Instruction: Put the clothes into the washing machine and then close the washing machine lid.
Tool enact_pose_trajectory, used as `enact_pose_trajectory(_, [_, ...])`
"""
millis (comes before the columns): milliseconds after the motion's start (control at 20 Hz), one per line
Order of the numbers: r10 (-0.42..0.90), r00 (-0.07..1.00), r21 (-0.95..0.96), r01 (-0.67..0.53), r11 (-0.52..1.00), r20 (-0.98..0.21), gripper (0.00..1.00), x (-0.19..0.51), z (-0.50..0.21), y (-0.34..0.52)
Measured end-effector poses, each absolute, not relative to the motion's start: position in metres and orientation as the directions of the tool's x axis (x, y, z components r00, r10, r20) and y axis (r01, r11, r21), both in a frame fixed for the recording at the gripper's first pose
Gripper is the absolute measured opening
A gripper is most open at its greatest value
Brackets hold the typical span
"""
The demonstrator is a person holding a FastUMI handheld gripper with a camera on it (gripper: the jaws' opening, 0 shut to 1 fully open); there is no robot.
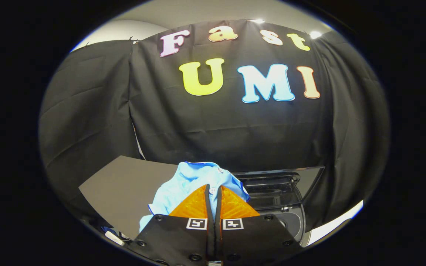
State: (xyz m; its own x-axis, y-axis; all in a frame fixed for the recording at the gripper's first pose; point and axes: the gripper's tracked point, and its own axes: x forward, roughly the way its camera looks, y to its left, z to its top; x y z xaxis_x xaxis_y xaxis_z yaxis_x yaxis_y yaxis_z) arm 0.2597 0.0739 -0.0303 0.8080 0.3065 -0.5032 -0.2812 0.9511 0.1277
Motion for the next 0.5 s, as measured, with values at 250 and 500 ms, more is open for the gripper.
enact_pose_trajectory(250, [0.267, 0.801, 0.118, -0.242, 0.963, -0.536, 0.01, 0.257, -0.052, 0.049])
enact_pose_trajectory(500, [0.229, 0.784, 0.109, -0.205, 0.973, -0.577, 0.01, 0.252, -0.080, 0.027])
